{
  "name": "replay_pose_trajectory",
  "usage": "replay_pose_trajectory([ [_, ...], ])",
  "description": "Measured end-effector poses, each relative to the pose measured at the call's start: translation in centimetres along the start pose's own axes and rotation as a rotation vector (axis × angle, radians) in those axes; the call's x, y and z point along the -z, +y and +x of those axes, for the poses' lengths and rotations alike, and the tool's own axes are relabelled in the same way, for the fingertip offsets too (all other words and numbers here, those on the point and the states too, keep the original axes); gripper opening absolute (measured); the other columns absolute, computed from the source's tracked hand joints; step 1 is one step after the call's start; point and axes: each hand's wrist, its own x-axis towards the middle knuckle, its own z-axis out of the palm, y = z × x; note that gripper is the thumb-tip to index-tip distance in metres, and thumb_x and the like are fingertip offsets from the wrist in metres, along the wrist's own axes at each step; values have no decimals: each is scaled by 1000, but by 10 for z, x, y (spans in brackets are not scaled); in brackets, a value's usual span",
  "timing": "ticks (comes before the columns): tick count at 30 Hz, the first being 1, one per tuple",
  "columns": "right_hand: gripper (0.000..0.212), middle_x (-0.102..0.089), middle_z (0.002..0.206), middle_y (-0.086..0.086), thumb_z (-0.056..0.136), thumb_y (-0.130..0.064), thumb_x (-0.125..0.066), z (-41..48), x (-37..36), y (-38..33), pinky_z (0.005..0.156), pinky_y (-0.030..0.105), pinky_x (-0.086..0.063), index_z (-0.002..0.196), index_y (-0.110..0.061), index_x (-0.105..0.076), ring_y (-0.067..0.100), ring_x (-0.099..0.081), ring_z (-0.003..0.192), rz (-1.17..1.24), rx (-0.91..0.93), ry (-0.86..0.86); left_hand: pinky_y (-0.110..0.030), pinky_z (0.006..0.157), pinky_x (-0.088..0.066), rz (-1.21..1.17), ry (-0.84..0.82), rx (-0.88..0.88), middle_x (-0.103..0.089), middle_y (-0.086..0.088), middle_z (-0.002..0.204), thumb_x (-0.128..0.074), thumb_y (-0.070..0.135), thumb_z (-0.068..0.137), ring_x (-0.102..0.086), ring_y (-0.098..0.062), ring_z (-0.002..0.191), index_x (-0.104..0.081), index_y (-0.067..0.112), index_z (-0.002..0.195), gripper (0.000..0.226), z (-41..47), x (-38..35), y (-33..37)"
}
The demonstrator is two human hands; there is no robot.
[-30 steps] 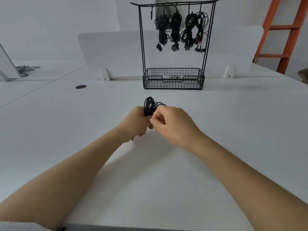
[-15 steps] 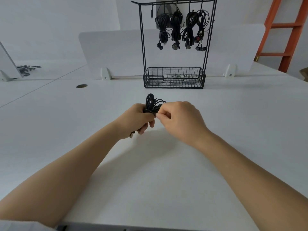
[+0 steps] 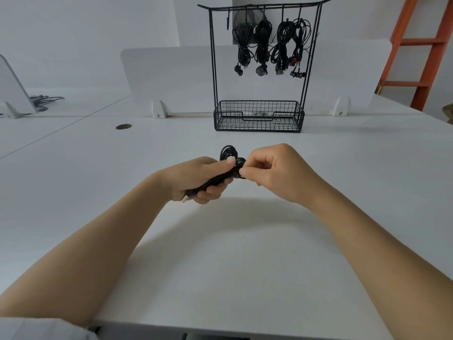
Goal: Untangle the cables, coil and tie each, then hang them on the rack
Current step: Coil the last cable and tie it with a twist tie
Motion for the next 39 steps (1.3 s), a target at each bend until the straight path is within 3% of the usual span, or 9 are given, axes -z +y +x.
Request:
replay_pose_trajectory([
  [3, 33, -51, 44, -17, 84, -12, -60, 1, -3, 3, 49, 14, -33, 55, -25, -52, 3, -43, 47, -27, 6, 39, -17, 36, -25, 171, 93, -25, -37, 5, 45, -38, 59, 74, -29, -9, 36, -44, 9, 73, 51, 1, -6, 2],
  [6, 30, -54, 48, -11, 86, -11, -59, 2, -3, 5, 51, 13, -39, 59, -22, -53, 4, -51, 46, 13, 24, 59, -15, 33, -23, 65, 86, -34, -34, 5, 43, -36, 57, 73, -28, -8, 35, -43, 9, 71, 48, -2, -5, 4],
  [10, 17, -61, 60, -5, 86, -10, -60, 2, -7, 7, 67, 23, -46, 70, -14, -62, 13, -62, 62, -27, 97, 131, -14, 32, -18, -81, 71, -10, -29, 6, 42, -42, 55, 71, -24, -6, 33, -38, 13, 68, 42, -3, -4, 5],
  [18, 13, -60, 63, 0, 85, -10, -61, 2, -12, 7, 65, 37, -50, 74, -7, -66, 25, -59, 63, -106, 146, 222, -16, 33, -17, -135, 111, 50, -30, 6, 42, -34, 57, 87, -25, -6, 32, -41, 13, 68, 48, 0, -7, 4],
  [22, 13, -53, 73, 2, 85, -14, -60, 5, -15, 5, 67, 29, -41, 74, -10, -65, 16, -47, 63, -146, 93, 240, -17, 34, -16, -147, 150, 40, -31, 6, 42, -34, 56, 90, -25, -6, 33, -43, 13, 70, 48, 0, -8, 5],
  [25, 18, -51, 79, 3, 89, -16, -55, 6, -19, 4, 69, 33, -39, 79, -2, -60, 21, -48, 70, -214, 44, 223, -17, 35, -16, -137, 201, 42, -32, 6, 43, -35, 55, 91, -26, -7, 34, -43, 14, 69, 48, 0, -10, 6],
  [29, 22, -50, 69, 1, 91, -15, -52, 4, -25, 0, 64, 34, -39, 78, 1, -59, 21, -47, 65, -274, 25, 240, -16, 34, -20, -147, 280, 36, -34, 6, 44, -39, 54, 92, -28, -7, 36, -43, 15, 68, 46, 2, -12, 7],
  [35, 23, -55, 57, 3, 87, -2, -56, 6, -19, -3, 40, 16, -37, 64, -5, -60, 5, -49, 38, 384, -219, 47, -14, 33, -24, -209, 319, 7, -35, 7, 43, -44, 48, 93, -29, -6, 35, -41, 17, 66, 41, 3, -14, 8],
  [39, 22, -57, 56, 1, 85, -2, -58, 7, -8, 8, 43, 15, -39, 65, -8, -62, 5, -50, 40, 308, -159, -10, -14, 32, -23, -268, 270, 19, -33, 8, 42, -43, 47, 93, -28, -6, 34, -38, 18, 65, 40, 2, -19, 10],
])
